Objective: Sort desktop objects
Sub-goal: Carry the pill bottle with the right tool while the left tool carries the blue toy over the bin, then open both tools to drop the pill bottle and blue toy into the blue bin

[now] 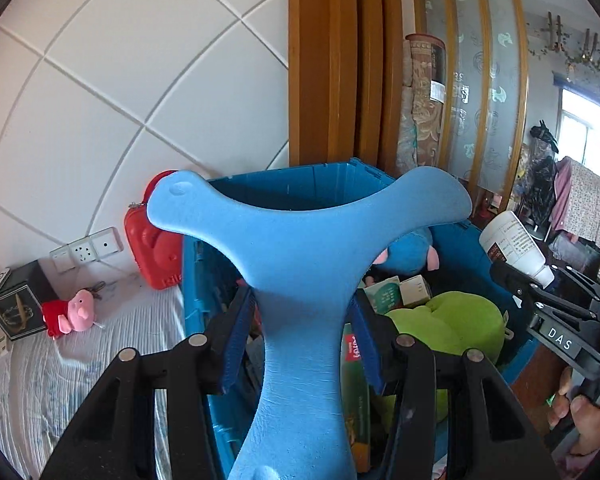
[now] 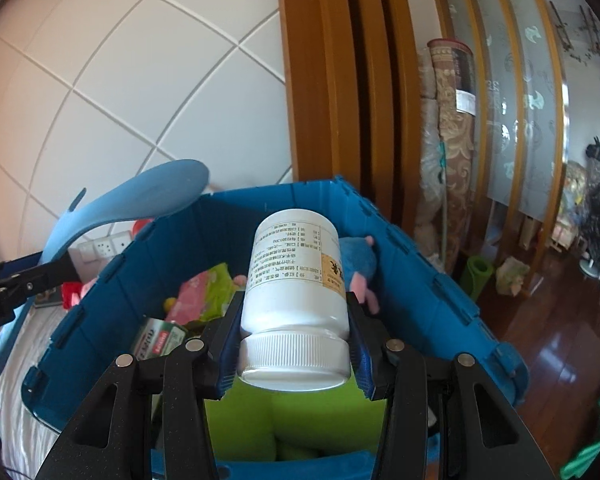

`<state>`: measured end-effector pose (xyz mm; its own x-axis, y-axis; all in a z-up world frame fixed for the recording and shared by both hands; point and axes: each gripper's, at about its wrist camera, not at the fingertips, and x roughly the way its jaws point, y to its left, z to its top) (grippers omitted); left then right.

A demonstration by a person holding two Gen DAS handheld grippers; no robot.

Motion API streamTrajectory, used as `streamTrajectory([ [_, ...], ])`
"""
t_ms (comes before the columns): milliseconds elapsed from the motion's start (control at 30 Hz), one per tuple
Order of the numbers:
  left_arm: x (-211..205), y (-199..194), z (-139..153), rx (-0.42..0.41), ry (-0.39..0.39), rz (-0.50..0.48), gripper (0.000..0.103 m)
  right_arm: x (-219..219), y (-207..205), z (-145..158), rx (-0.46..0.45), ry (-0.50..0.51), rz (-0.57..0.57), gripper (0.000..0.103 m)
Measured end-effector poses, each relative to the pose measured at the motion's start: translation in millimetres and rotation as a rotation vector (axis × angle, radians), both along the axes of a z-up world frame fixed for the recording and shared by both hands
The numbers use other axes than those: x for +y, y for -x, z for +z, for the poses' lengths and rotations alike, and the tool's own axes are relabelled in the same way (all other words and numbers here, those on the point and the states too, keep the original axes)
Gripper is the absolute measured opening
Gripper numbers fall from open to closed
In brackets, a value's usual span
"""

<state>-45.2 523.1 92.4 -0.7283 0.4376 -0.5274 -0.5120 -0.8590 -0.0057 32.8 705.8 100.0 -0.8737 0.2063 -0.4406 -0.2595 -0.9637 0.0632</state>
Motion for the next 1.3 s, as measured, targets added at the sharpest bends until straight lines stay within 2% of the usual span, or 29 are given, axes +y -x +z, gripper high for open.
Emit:
streamTrajectory([
  [233, 40.5, 13.2, -10.7, -0.010, 0.057, -0.012, 0.048, 20.6, 14.4, -10.8, -0.041, 0.001, -0.022, 0.045],
  [433, 50.9, 28.2, -14.8, -0.014, 0.087, 0.049, 0.049, 28.6, 30.5, -12.8, -0.059, -0.001, -0.037, 0.045],
  [567, 53.5, 33.0, -17.7, -0.025, 0.090, 0.052, 0.050, 34.0, 38.6, -10.3, -0.059, -0.003, -0.050, 0.045],
  [700, 55.7, 33.3, -20.1, -0.016, 0.103, 0.056, 0.066, 35.4, 44.4, -10.3, -0.067, -0.018, -0.053, 0.045],
  [767, 55.6, 32.7, -19.9, -0.013, 0.100, 0.052, 0.066, 35.2, 46.9, -10.9, -0.074, -0.028, -0.061, 0.046],
  [833, 56.0, 32.3, -20.1, -0.009, 0.106, 0.054, 0.066, 35.7, 47.3, -11.6, -0.076, -0.034, -0.074, 0.051],
  [867, 55.6, 32.4, -20.5, -0.012, 0.105, 0.054, 0.066, 36.1, 46.9, -11.5, -0.074, -0.032, -0.073, 0.061],
  [900, 55.4, 32.8, -21.1, -0.018, 0.104, 0.053, 0.066, 36.3, 46.1, -11.0, -0.071, -0.030, -0.075, 0.077],
  [967, 53.5, 31.8, -21.9, -0.025, 0.100, 0.048, 0.066, 35.7, 44.0, -10.0, -0.065, -0.040, -0.086, 0.098],
  [1000, 52.3, 30.7, -21.7, -0.023, 0.100, 0.050, 0.066, 34.4, 41.6, -8.9, -0.059, -0.049, -0.091, 0.103],
  [1300, 25.7, 12.7, -9.0, 0.003, 0.055, 0.056, 0.066, 22.5, 24.4, 2.5, -0.045, -0.059, -0.090, 0.103],
])
